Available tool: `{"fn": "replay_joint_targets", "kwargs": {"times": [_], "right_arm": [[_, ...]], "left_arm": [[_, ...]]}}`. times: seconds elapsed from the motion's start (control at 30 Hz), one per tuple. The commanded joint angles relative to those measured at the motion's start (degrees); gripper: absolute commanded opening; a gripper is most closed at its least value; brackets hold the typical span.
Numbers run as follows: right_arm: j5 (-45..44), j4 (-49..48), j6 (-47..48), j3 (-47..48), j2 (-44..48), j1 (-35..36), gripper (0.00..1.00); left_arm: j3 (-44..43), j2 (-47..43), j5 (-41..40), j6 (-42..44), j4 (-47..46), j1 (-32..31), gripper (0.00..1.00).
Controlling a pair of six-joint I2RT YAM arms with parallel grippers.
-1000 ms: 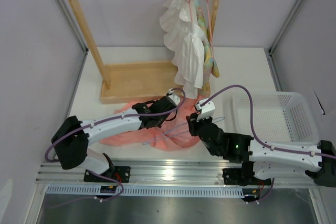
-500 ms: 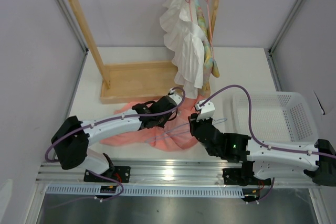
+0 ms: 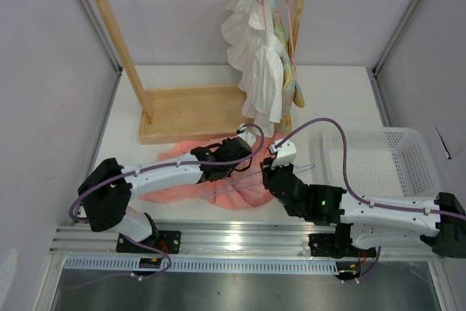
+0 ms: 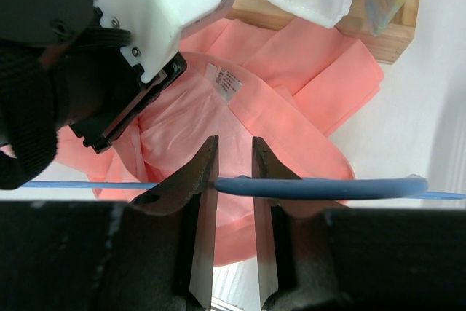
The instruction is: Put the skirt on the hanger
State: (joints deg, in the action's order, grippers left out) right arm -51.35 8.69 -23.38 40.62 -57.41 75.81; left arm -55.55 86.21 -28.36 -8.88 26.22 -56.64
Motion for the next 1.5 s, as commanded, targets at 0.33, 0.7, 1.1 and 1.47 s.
{"fn": "replay_joint_targets", "kwargs": {"times": [0.33, 0.7, 1.1, 1.47], "right_arm": [[-1.03, -1.40, -0.71, 2.71, -0.95, 0.39, 0.00], [-1.38, -1.04, -0.70, 2.80, -0.86, 0.48, 0.00], [-1.38, -0.69, -0.79, 2.97, -0.78, 0.39, 0.00], [-1.64, 0.10, -1.14, 4.20, -1.48, 0.30, 0.00]], "left_arm": [[-0.70, 2.11, -4.51, 2.91, -3.28, -0.49, 0.39], [-0.61, 4.75, -4.60, 2.73, -4.95, -0.40, 0.38], [-0.70, 4.14, -3.02, 2.82, -5.12, 1.80, 0.27], [-1.58, 1.77, 2.07, 1.33, -2.40, 3.56, 0.00]]}}
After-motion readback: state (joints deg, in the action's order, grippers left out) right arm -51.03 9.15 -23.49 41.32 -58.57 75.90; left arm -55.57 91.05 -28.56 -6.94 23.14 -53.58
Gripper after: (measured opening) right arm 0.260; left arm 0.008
